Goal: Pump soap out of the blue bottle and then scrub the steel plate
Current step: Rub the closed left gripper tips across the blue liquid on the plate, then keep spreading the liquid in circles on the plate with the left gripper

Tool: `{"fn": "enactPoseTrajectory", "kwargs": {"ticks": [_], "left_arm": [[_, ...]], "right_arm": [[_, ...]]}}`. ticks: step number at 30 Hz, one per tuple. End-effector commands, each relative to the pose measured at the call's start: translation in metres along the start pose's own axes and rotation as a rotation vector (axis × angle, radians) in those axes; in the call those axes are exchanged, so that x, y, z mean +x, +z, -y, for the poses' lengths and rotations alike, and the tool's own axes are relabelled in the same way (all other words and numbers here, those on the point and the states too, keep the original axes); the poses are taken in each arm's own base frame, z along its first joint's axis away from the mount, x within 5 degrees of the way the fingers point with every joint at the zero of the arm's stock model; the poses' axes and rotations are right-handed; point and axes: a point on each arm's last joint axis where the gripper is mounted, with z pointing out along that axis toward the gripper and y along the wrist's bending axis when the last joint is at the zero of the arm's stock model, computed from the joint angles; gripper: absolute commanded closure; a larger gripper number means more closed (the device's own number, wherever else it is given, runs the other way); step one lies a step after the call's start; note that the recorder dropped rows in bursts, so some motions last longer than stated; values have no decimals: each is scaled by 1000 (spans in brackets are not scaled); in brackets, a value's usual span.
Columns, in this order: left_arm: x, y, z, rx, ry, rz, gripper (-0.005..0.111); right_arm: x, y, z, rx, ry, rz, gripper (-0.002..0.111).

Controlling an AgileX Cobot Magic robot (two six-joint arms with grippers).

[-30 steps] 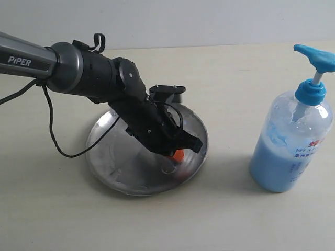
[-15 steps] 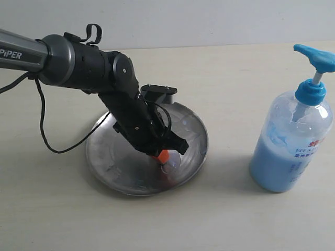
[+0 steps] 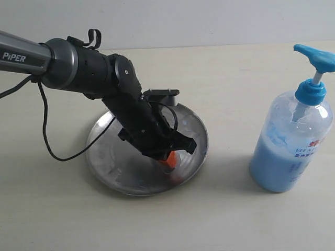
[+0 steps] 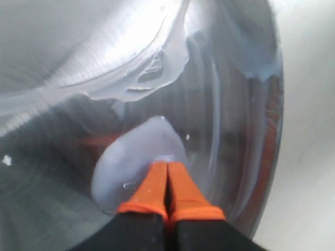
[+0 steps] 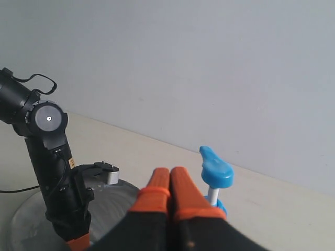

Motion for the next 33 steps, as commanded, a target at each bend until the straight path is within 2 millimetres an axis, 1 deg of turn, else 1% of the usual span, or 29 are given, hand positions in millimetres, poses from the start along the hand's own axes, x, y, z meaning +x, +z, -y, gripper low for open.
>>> {"fn": "enactPoseTrajectory", "kwargs": {"ticks": [1,6,14,21,30,33], "left_arm": [[-2,8,-5,-43,33,48,107],[-4,7,-11,-99,95,62,107],[6,6,-19,-150,148,-64,107],[13,6,-15,-113,119,-130,107],[8,7,-3,10,46,-72,107],[6,7,-2,18,44,-51,107]], "right_arm": [[0,-1,0,9,-16,13,108],[0,-1,1,10,-20,13,108],[0,-1,1,16,-32,13,108],[0,-1,1,16,-32,13,108],[0,-1,1,16,-32,13,108],[0,-1,1,16,-32,13,108]]}}
